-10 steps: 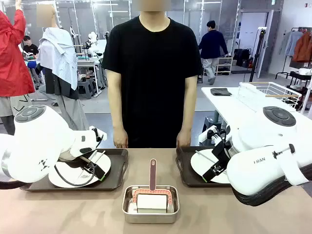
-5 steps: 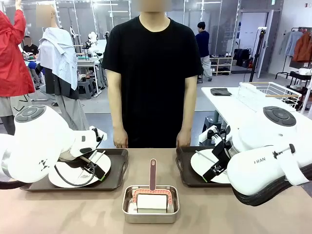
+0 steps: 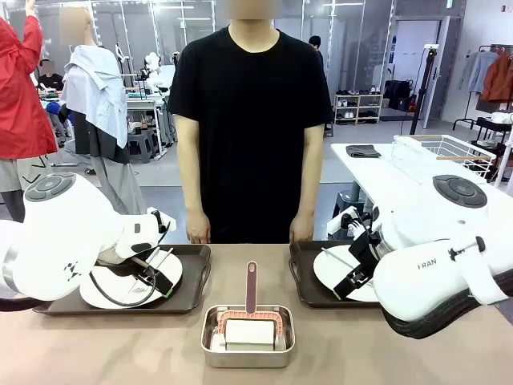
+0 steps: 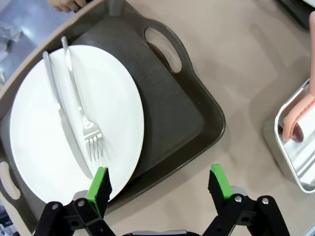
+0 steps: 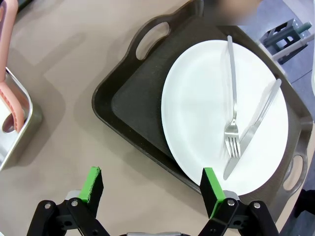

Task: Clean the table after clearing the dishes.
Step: When the left (or right) Handle tray is removed, use the left hand (or right hand) to clean the left (or right) side of the table with the Lint Roller.

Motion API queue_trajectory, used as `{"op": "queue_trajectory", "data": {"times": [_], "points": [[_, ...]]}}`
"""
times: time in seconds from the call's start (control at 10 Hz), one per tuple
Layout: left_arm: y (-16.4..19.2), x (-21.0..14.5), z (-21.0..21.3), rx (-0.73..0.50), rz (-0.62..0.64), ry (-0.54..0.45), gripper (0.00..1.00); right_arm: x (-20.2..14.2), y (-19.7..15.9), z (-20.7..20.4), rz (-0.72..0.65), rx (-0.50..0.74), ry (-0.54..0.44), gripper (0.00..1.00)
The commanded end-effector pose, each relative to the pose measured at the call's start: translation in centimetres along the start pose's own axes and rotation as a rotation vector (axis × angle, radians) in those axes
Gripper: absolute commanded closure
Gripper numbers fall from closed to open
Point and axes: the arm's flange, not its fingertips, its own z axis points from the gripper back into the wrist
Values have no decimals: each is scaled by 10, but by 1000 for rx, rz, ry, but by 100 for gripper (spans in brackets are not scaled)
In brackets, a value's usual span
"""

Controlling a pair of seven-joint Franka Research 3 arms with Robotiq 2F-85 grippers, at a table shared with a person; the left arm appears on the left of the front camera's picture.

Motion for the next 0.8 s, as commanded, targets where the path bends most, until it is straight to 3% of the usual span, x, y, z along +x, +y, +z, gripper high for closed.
{"op": "queue_trajectory", "data": {"times": [0.0, 0.1, 0.4, 0.5, 0.7], "points": [[20, 20, 10, -75, 4, 20, 0, 23, -21, 8, -36, 110, -10, 0], [30, 31, 19, -227, -6, 54, 0, 41, -37, 16, -55, 139, -2, 0], [77, 48, 55, -518, 90, -4, 0, 73, -75, 38, -133, 274, -23, 0], [97, 43, 64, -611, 101, -27, 0, 73, -93, 46, -211, 397, -46, 0], [150, 11, 83, -862, 190, -165, 0, 50, -133, 63, -417, 762, -101, 0]]}}
